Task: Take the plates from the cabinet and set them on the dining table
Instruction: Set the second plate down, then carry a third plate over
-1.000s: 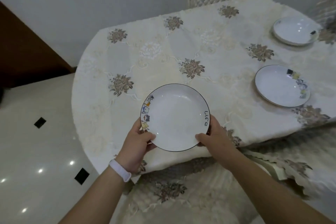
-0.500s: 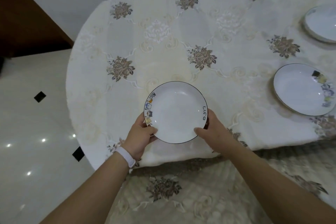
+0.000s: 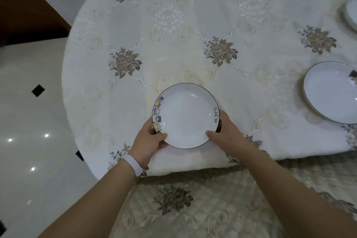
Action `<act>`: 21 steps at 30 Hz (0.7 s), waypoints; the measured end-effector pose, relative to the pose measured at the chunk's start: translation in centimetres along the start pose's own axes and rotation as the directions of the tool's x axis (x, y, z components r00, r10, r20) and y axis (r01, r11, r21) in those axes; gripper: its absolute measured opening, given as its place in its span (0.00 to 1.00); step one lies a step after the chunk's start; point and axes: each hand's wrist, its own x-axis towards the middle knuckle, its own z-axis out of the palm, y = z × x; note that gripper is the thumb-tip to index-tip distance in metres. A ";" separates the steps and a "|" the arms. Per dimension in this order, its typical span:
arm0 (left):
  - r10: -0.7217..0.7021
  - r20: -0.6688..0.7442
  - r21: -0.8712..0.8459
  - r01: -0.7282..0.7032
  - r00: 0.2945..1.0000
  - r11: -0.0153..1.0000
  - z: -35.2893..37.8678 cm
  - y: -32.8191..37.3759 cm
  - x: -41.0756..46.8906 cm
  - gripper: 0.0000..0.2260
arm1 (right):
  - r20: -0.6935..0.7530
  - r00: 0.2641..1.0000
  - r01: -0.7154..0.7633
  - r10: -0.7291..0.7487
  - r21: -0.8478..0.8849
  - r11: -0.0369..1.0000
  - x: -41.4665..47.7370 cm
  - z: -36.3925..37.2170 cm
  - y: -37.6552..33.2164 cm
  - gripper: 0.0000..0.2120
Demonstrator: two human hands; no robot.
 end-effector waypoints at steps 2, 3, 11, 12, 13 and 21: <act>0.001 -0.006 0.020 0.000 1.000 1.000 -0.1 0.0 0.1 0.27 | 0.002 1.000 -0.006 0.006 -0.006 1.000 0.1 0.0 0.1 0.34; -0.003 -0.009 0.029 0.003 1.000 1.000 -0.2 -0.1 0.2 0.27 | 0.003 1.000 -0.007 0.007 -0.009 1.000 0.2 0.0 0.1 0.34; -0.013 -0.024 0.106 0.015 1.000 0.994 -0.7 0.3 0.0 0.21 | -0.015 1.000 -0.012 0.012 -0.001 1.000 0.1 0.0 0.2 0.31; -0.013 -0.032 0.109 0.016 0.999 0.994 -0.7 0.5 -0.3 0.19 | -0.030 0.999 -0.012 0.012 -0.004 1.000 -0.1 -0.1 0.2 0.30; -0.015 -0.044 0.114 0.020 0.999 0.993 -0.8 0.7 -0.6 0.17 | -0.053 0.999 -0.007 0.006 -0.012 1.000 -0.2 -0.3 0.2 0.28; 0.210 -0.144 0.434 -0.129 0.967 0.892 -3.7 2.4 -5.0 0.09 | -0.181 0.957 0.136 -0.225 -0.403 0.905 -3.6 -2.8 -1.1 0.22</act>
